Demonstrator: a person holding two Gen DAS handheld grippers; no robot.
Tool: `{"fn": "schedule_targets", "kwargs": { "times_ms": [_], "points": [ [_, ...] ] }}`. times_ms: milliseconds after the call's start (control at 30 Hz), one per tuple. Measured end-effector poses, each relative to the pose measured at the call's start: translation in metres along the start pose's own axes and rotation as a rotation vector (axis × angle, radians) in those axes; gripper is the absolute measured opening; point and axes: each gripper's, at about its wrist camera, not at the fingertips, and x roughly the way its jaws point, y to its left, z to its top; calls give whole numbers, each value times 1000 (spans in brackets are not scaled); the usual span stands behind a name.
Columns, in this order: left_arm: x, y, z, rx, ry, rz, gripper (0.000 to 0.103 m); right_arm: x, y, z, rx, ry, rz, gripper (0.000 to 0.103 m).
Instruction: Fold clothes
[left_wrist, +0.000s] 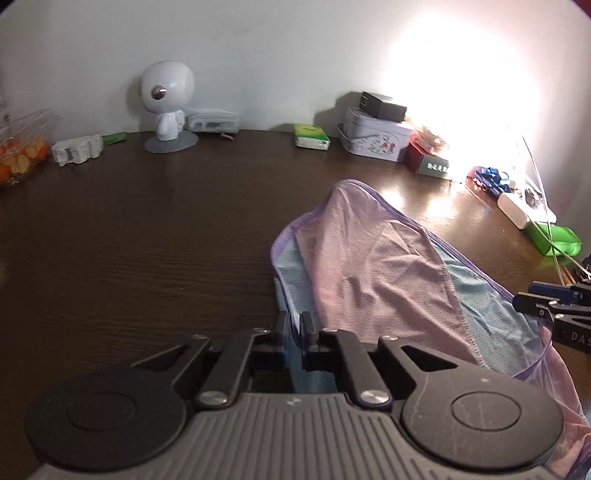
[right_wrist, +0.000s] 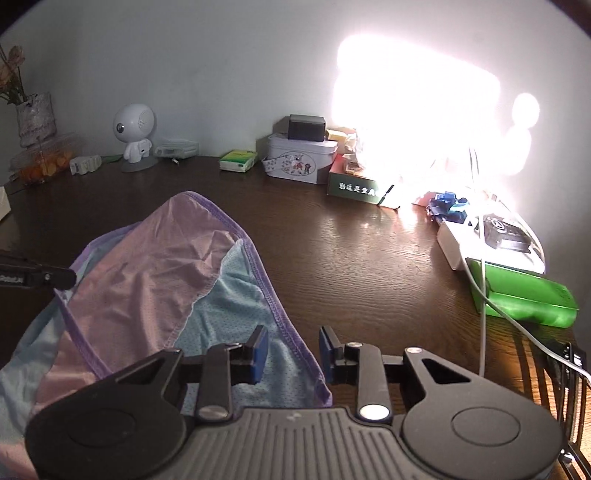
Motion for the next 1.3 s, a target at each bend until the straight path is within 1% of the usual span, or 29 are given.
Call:
{"fn": "schedule_targets", "kwargs": {
  "times_ms": [33,100,133,200,233,300,333,367,433,467,500,533,600,633,667,700,733,767,800,833,867,933,967,1000,1033,1067,1133,1233,1300],
  "points": [
    [-4,9,1,-33,-10,17,2,4,2,-1,-5,6,8,26],
    [-5,21,3,-72,-11,47,2,10,5,-3,-14,27,5,23],
    [-5,25,5,-90,-8,57,2,11,7,-5,-17,16,-4,22],
    [-3,30,11,-123,-10,60,3,11,6,-3,-7,18,-19,22],
    [-2,32,14,-138,-14,62,7,12,6,-3,-2,19,-29,22],
    [6,29,20,-131,2,48,31,6,7,-2,0,10,-66,22],
    [10,24,22,-118,10,30,47,-3,8,-2,-13,-12,-53,22],
    [15,19,24,-102,20,16,49,-11,9,-1,-23,-27,-28,22],
    [24,7,25,-69,49,-2,48,-22,5,0,-28,-31,-13,24],
    [28,3,24,-59,63,-27,34,-26,2,0,-28,-27,-16,27],
    [29,0,22,-46,66,-41,21,-26,-2,-1,-28,-17,-30,28],
    [30,-3,20,-25,68,-43,2,-23,-7,-3,-20,2,-37,28],
    [27,-2,19,-9,65,-68,2,-16,-15,-11,12,52,-32,28],
    [23,4,22,-29,60,-82,2,-14,-16,-14,22,61,-19,23],
    [18,13,26,-57,49,-93,2,-12,-17,-17,32,70,-7,6],
    [13,21,30,-82,39,-94,2,-13,-17,-18,42,68,-7,4],
    [10,29,35,-102,28,-83,2,-14,-17,-19,51,65,-5,4],
    [8,36,37,-112,17,-50,3,-18,-16,-18,56,45,0,4],
    [7,42,37,-119,6,16,6,-23,-15,-17,61,25,7,5],
    [6,47,36,-122,0,79,17,-29,-14,-15,63,8,10,8],
    [3,50,32,-111,4,115,28,-36,-13,-13,65,-8,12,11],
    [-12,52,22,-120,-9,61,29,-50,-10,-15,55,-28,19,13],
    [-25,48,14,-121,-6,-9,32,-57,-8,-18,46,-30,31,18],
    [-36,37,5,-83,-1,-75,34,-62,-6,-22,36,-26,41,20],
    [-47,27,-3,-46,4,-141,42,-65,-4,-28,22,-14,49,22],
    [-57,15,-12,-3,11,-199,44,-69,-1,-34,7,-1,55,23],
    [-76,-13,-36,112,41,-272,44,-77,3,-47,-3,12,51,23],
    [-101,-45,-78,228,78,-357,45,-99,4,-68,25,6,73,23],
    [-111,-63,-104,295,84,-385,46,-117,6,-84,56,-2,97,23]
  ]
}}
